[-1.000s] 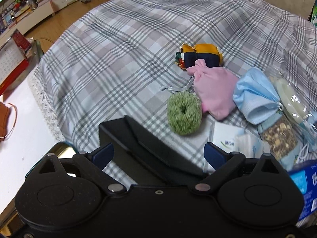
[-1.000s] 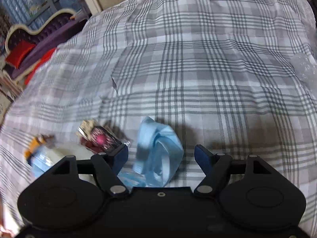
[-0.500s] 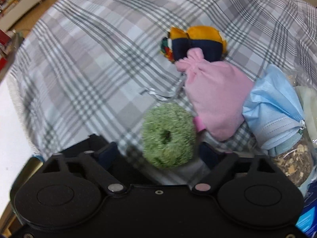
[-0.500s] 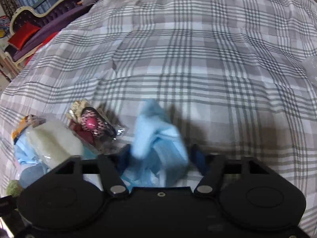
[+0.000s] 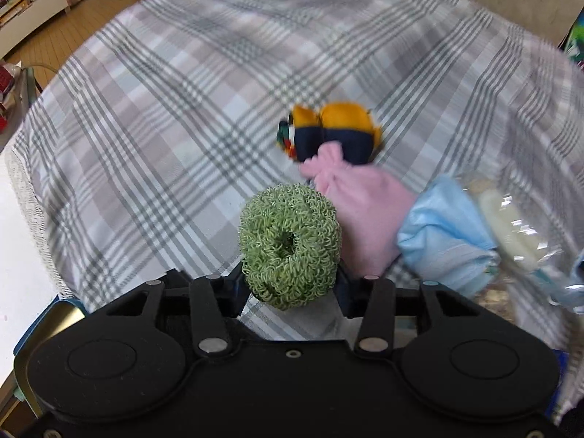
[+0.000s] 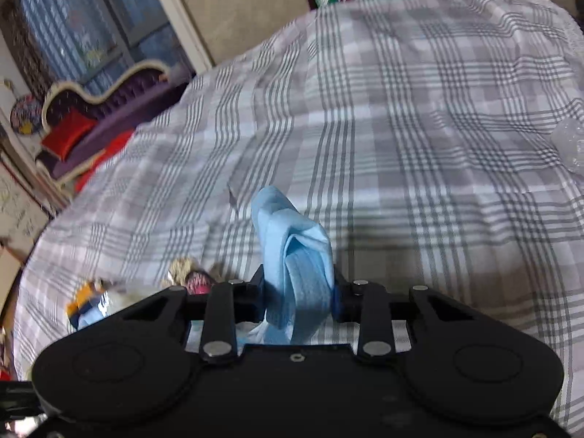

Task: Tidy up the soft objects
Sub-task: 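Carry the scrubber and mask over the gold tray and release both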

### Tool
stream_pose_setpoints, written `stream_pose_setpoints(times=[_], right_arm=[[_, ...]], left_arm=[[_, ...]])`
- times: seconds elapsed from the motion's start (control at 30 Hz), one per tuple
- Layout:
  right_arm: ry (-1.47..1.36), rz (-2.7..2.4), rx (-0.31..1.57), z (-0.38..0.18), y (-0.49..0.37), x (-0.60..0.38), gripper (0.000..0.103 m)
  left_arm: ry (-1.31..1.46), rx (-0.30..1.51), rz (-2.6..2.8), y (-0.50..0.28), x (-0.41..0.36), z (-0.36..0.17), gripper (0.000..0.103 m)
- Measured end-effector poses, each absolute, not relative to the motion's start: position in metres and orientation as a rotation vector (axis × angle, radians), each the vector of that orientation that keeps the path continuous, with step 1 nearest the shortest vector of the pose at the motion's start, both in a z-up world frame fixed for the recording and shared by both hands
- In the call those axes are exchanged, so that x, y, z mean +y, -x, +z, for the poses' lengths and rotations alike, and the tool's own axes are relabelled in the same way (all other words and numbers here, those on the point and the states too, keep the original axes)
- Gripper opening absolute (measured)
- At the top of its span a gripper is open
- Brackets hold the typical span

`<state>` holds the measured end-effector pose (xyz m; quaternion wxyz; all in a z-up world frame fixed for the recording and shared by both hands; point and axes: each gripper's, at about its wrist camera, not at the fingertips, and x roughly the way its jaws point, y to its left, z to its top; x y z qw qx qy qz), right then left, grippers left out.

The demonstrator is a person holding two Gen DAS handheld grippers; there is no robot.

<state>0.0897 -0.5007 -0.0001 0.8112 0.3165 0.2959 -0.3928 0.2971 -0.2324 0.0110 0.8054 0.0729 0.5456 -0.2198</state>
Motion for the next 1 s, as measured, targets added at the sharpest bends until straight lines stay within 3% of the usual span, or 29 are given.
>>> stream_pose_setpoints(times=[0.4, 0.77, 1.0], right_arm=[[-0.644, -0.917, 0.526, 0.011, -0.077, -0.500, 0.032], [-0.449, -0.870, 0.341, 0.046, -0.065, -0.452, 0.031], [-0.343, -0.704, 0.253, 0.113, -0.046, -0.410, 0.031]], left_arm=[[-0.157, 1.102, -0.502, -0.245, -0.172, 0.069, 0.046], [-0.131, 1.141, -0.375, -0.214, -0.090, 0.054, 0.046], [-0.117, 1.163, -0.239, -0.210, -0.040, 0.028, 0.046]])
